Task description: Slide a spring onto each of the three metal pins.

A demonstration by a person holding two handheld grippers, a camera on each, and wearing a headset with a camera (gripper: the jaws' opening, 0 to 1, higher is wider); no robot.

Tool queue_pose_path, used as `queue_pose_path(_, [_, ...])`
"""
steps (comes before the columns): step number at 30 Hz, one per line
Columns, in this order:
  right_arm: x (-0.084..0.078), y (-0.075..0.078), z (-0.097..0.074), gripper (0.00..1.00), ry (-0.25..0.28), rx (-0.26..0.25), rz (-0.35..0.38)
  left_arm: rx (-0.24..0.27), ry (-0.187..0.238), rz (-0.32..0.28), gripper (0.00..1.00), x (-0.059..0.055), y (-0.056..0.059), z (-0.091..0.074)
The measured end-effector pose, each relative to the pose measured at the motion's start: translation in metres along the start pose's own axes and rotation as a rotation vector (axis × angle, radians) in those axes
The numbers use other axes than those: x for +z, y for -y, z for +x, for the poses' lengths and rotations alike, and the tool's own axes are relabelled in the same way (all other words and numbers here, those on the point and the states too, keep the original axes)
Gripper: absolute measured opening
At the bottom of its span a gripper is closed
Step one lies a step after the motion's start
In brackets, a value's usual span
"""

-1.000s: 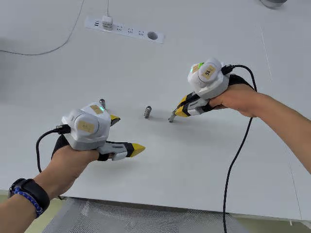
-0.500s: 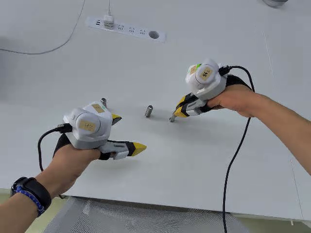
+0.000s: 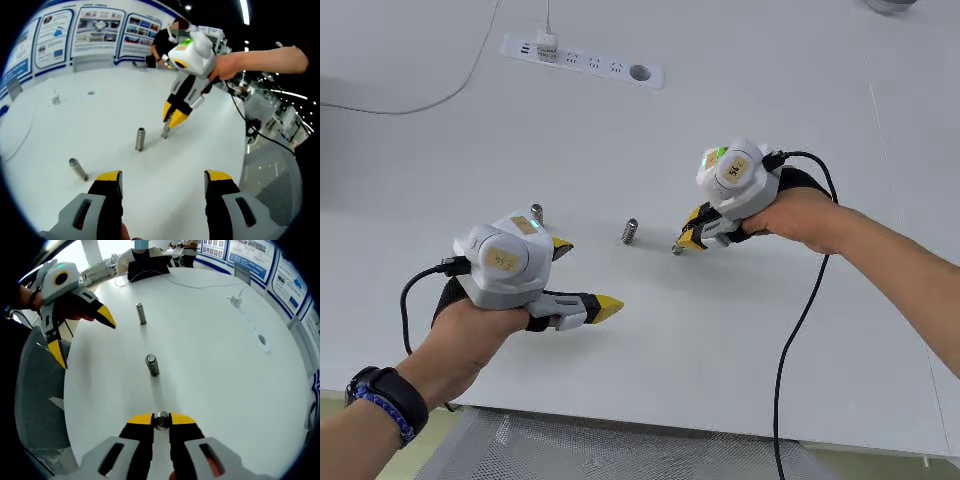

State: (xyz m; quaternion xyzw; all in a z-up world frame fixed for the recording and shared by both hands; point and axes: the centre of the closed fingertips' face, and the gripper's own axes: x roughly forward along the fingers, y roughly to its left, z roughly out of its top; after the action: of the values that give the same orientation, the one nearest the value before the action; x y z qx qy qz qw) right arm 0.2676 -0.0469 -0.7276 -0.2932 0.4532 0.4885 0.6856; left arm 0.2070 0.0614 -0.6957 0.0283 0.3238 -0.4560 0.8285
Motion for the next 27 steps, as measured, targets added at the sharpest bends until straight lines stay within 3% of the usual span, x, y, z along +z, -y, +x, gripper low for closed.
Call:
queue_pose_path(21, [-0.008,0.001,0.016,0.13,0.000,-0.006,0.028,0.003,-0.006,-0.003,0.67,-0.004,-0.005,-0.001])
queue_pose_path(27, [-0.007,0.000,0.011,0.21,0.023,-0.018,0.061,0.010,-0.005,-0.002,0.67,-0.005,-0.007,-0.004])
